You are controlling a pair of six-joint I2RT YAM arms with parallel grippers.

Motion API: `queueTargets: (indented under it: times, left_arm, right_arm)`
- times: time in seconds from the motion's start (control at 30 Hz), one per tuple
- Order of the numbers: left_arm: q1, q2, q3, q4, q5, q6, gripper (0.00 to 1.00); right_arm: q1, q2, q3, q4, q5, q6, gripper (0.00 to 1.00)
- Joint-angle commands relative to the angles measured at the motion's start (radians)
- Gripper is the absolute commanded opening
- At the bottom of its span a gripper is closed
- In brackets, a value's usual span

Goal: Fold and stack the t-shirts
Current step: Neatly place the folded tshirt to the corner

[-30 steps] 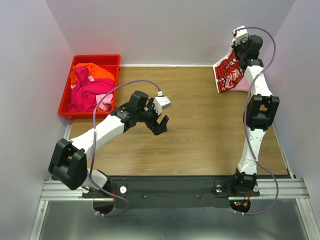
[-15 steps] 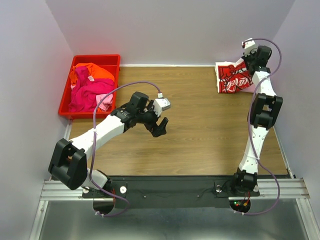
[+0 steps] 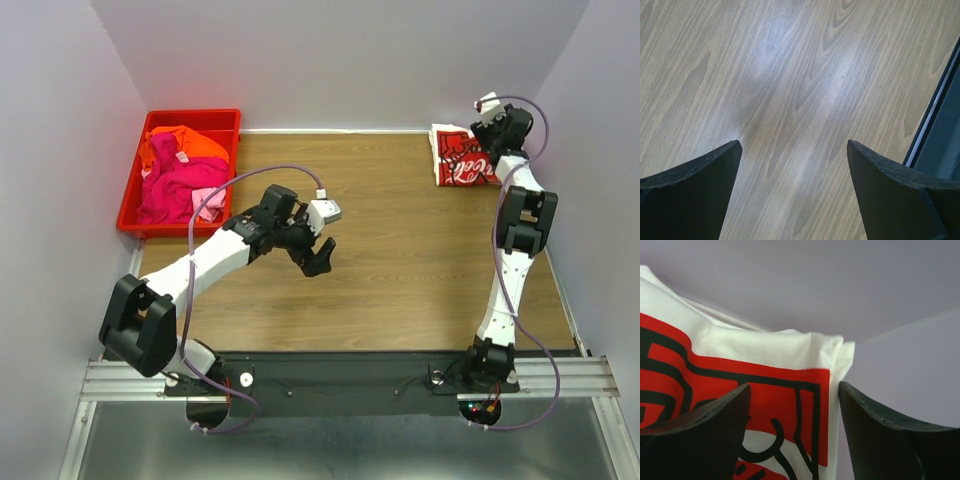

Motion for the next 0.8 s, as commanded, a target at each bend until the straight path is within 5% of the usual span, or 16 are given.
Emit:
queueTargets:
  times: [0.0, 0.47, 0.77]
  left_arm:
    - [0.036, -0.016, 0.009, -0.010, 0.042, 0.023, 0.99]
    - [0.149, 0.024, 0.112, -0.059, 0.111, -0.006, 0.99]
    - [0.200, -0.023, 0.182, 0.009, 0.065, -0.053, 0.99]
  right_arm:
    - [-0.008, -0.041, -0.031, 0.203, 0.051, 0.004, 0.81]
    - [-0.014, -0.190, -0.175, 0.156, 0.033, 0.139, 0.88]
    - [-0.019, -0.404, -0.200, -0.115, -0.064, 0.393, 1.00]
